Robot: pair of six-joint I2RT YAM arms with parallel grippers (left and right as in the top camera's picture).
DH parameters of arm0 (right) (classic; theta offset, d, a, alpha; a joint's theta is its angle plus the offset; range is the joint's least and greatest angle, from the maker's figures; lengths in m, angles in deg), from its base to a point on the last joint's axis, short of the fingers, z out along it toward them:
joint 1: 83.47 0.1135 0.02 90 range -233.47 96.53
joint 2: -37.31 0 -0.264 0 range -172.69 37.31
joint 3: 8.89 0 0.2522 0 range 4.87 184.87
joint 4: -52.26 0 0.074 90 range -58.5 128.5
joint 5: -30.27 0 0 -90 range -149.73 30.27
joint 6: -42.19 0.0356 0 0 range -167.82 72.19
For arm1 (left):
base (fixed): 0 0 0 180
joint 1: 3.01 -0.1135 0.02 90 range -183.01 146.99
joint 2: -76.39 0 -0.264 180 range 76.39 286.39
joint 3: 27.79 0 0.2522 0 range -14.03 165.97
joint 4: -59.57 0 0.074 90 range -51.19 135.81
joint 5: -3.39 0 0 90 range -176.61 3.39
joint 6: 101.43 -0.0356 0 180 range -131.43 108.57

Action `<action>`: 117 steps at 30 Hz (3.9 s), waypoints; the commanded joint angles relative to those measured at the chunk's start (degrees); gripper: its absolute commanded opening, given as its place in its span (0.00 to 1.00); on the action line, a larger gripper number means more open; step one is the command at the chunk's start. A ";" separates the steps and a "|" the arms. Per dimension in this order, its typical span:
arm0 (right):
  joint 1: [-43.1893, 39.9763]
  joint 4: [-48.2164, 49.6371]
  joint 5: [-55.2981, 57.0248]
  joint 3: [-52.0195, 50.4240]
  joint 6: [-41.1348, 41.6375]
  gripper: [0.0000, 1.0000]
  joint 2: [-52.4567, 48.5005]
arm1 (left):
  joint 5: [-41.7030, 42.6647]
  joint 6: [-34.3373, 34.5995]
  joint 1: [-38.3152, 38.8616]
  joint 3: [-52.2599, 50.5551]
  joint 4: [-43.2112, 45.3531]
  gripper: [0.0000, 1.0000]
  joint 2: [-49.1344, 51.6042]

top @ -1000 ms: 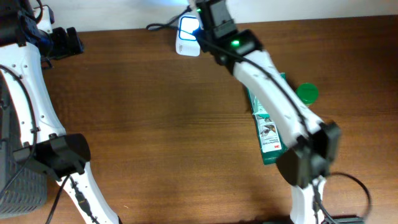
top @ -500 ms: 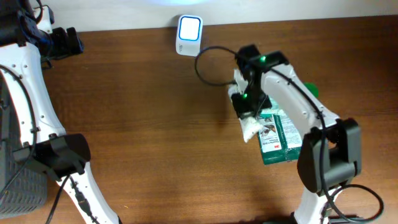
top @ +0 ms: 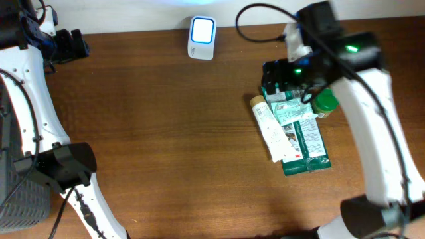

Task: Scan the item barcode

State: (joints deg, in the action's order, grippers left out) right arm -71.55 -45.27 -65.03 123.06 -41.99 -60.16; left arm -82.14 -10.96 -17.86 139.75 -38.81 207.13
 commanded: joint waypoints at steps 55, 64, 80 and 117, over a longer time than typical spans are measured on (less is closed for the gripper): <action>-13.44 79.87 -1.14 -117.87 2.62 0.98 97.29 | 0.63 0.55 -0.31 -0.20 0.07 0.99 -0.46; -13.44 79.89 -1.14 -117.87 2.62 0.98 97.26 | -0.09 -0.26 6.23 -17.29 0.44 0.99 -20.20; -13.44 79.89 -1.14 -117.87 2.60 0.98 97.29 | -6.84 -6.88 10.21 -143.69 98.16 0.99 -104.72; -13.44 79.89 -1.16 -117.87 2.62 0.98 97.11 | -6.84 -7.45 12.61 -153.26 80.00 0.99 -130.40</action>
State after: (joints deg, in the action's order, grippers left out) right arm -84.62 34.71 -65.45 5.60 -39.98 36.73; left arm -88.98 -17.89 -5.53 -13.41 41.50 77.23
